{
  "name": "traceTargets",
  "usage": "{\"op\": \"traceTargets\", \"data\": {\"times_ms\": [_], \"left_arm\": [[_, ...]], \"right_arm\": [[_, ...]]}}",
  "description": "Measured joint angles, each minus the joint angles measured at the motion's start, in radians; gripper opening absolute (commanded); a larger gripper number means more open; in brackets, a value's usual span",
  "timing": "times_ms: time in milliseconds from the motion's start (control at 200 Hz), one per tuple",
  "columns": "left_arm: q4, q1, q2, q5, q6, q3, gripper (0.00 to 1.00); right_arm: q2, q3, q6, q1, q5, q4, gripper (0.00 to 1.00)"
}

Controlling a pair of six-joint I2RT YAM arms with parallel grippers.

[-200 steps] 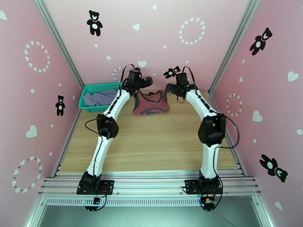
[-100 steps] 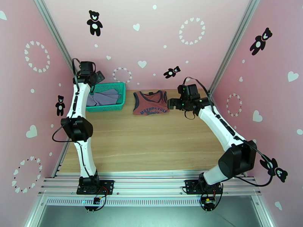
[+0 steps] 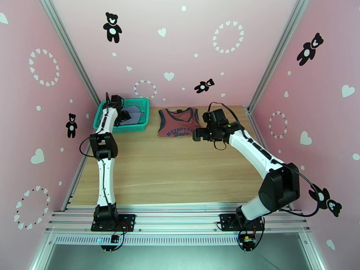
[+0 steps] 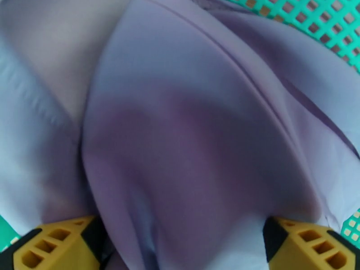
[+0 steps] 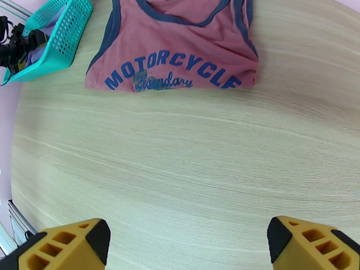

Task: Fold and stack the mixed laundry pile

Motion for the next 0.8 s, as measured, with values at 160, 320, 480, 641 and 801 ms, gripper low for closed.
{"op": "traceTargets", "data": {"times_ms": [160, 320, 480, 641, 801], "left_arm": [[-0.003, 0.000, 0.007, 0.030, -0.015, 0.003, 0.32], [-0.001, 0.000, 0.026, 0.082, -0.031, 0.011, 0.00], [-0.002, 0.001, 0.016, 0.152, -0.043, 0.046, 0.00], [-0.002, 0.001, -0.100, 0.230, -0.067, 0.063, 0.00], [0.005, 0.002, -0.344, 0.334, -0.105, 0.066, 0.00]], "right_arm": [[0.011, 0.000, 0.001, 0.006, 0.000, 0.000, 0.97], [0.008, 0.000, 0.000, 0.006, 0.004, -0.002, 0.97], [-0.026, 0.000, 0.000, 0.006, 0.008, -0.009, 0.97], [-0.102, 0.000, 0.001, 0.006, 0.008, -0.011, 0.97], [-0.160, 0.000, 0.003, 0.006, 0.005, -0.011, 0.96]]}}
